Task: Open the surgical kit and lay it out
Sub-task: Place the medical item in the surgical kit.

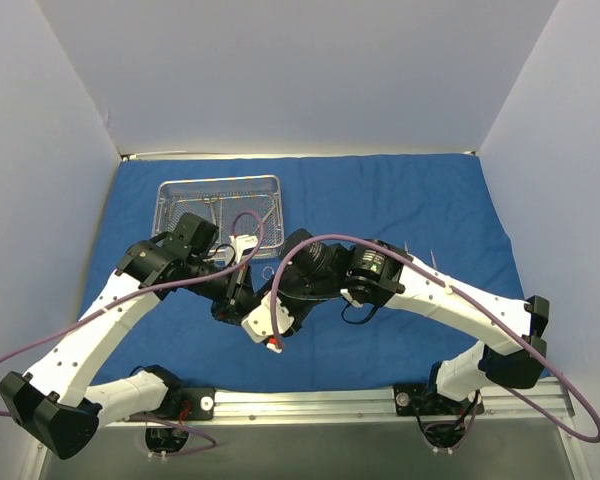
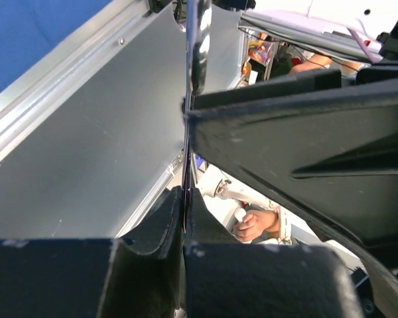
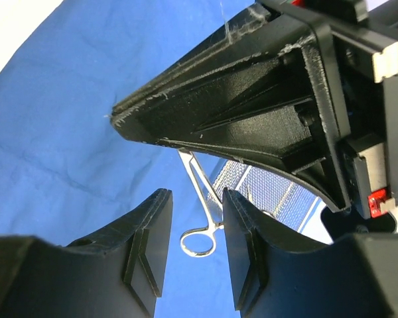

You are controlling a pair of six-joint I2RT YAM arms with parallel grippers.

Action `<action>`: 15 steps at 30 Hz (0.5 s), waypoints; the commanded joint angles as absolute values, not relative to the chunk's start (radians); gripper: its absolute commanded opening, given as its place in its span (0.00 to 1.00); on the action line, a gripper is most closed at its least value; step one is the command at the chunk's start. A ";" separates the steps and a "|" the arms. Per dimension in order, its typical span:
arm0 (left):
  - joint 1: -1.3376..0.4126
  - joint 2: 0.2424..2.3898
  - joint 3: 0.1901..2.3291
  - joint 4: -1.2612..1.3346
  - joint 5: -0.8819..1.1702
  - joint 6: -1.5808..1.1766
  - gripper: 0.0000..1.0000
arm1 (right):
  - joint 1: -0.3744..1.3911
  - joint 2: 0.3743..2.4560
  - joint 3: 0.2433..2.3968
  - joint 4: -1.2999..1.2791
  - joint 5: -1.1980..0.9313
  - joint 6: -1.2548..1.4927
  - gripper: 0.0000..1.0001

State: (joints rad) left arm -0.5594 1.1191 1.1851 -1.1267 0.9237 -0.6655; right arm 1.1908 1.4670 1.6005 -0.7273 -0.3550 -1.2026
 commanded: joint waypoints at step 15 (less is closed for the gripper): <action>-0.632 1.141 1.242 -1.135 0.930 -0.652 0.02 | 1.189 1.431 1.571 -0.736 -0.311 -1.232 0.28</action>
State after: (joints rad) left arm -0.6216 1.1400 1.1923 -1.1305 0.9165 -0.6697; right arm 1.1908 1.4651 1.5768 -0.7231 -0.3283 -1.2163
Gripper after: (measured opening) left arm 0.051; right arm 0.284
